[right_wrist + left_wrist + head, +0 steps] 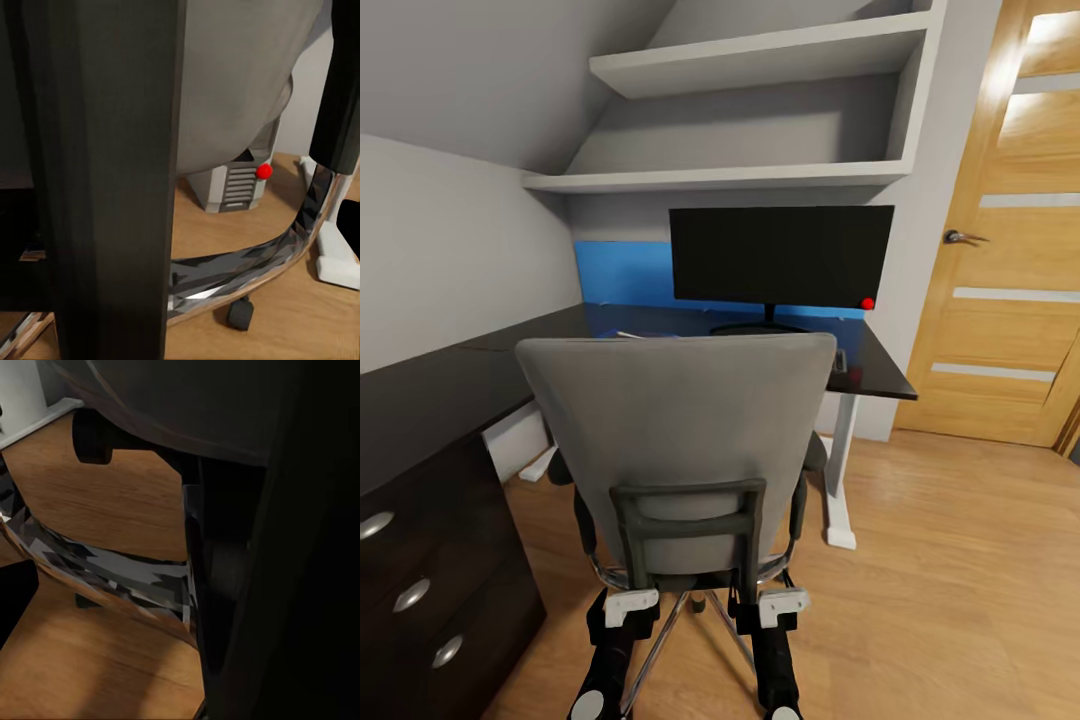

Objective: In the bedroom, organize the workspace by keeping the computer under the desk, ensuring the monitor is on the desk, placing the keyboard on the desk next to the monitor, placing the mouse on the desk next to the keyboard, moving the folder from the swivel chair onto the desk next to the mouse, stacking the notebook on top of the folder with the pen on top of the notebook, and positioning the swivel chair next to the desk.

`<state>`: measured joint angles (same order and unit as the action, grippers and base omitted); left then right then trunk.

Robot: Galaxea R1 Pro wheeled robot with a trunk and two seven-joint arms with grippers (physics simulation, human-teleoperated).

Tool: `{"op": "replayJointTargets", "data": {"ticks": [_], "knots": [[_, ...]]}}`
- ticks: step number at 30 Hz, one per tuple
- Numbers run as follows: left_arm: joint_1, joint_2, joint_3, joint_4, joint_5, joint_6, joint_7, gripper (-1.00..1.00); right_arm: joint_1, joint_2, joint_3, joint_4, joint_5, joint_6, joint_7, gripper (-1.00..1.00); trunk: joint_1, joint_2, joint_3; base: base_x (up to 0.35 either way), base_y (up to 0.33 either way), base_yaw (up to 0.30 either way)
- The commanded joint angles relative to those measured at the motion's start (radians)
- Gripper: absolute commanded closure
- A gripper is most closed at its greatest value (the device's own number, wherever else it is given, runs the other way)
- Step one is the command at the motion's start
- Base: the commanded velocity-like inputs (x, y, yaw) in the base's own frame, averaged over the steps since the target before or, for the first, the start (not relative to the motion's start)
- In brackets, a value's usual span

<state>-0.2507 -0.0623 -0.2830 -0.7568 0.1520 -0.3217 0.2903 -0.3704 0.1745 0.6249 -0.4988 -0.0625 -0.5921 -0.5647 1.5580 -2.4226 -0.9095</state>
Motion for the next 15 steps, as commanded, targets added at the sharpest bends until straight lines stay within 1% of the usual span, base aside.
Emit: {"op": "replayJointTargets", "data": {"ticks": [1,3,8,15], "knots": [[-0.001,0.001,-0.005,0.001,0.011,-0.005,0.006,-1.00,-0.002,0.000,0.006,0.002,-0.008,-0.006,-0.006,-1.00,0.000,0.000,-0.001,0.065,0.000,0.000],[-0.001,0.001,-0.005,0.001,0.011,-0.005,0.006,-1.00,-0.001,0.000,0.006,0.002,-0.008,-0.006,-0.006,-1.00,0.000,0.000,-0.001,0.140,0.000,0.000],[-0.001,0.001,-0.005,0.001,0.011,-0.005,0.006,-1.00,-0.001,0.000,0.006,0.002,-0.008,-0.006,-0.006,-1.00,0.000,0.000,-0.001,0.231,0.000,0.000],[-0.001,0.002,-0.005,0.001,0.012,-0.005,0.006,-1.00,-0.001,0.000,0.006,0.002,-0.007,-0.006,-0.006,-1.00,0.000,0.000,-0.001,0.044,0.000,0.000]]}}
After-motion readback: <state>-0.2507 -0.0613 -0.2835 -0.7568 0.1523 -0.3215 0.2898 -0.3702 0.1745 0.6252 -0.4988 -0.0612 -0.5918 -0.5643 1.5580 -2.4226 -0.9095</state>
